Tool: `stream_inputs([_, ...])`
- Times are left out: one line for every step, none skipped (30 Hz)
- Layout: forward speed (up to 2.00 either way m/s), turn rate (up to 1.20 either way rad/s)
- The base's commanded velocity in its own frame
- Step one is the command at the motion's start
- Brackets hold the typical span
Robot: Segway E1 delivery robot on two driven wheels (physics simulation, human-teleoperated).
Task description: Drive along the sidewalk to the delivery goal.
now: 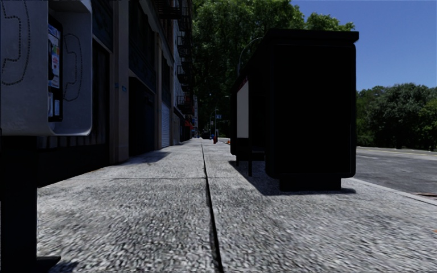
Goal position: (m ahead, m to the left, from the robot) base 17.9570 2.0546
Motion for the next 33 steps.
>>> stream_inputs([2.0, 0.18])
stream_inputs([2.0, 0.18])
stream_inputs([2.0, 0.19])
stream_inputs([2.0, 0.2])
stream_inputs([2.0, 0.2])
stream_inputs([2.0, 0.25])
stream_inputs([2.0, 0.28])
stream_inputs([2.0, 0.33])
stream_inputs([2.0, 0.33])
stream_inputs([2.0, 0.36])
stream_inputs([2.0, 0.37])
stream_inputs([2.0, 0.37])
stream_inputs([2.0, 0.37])
stream_inputs([2.0, 0.37])
stream_inputs([2.0, 0.37])
stream_inputs([2.0, 0.37])
stream_inputs([2.0, 0.37])
stream_inputs([2.0, 0.37])
stream_inputs([2.0, 0.37])
stream_inputs([2.0, 0.37])
stream_inputs([2.0, 0.37])
stream_inputs([2.0, 0.37])
stream_inputs([2.0, 0.37])
stream_inputs([2.0, 0.37])
stream_inputs([2.0, 0.37])
stream_inputs([2.0, 0.37])
stream_inputs([2.0, 0.37])
stream_inputs([2.0, 0.37])
stream_inputs([2.0, 0.37])
stream_inputs([2.0, 0.37])
stream_inputs([2.0, 0.37])
stream_inputs([2.0, 0.37])
stream_inputs([2.0, 0.37])
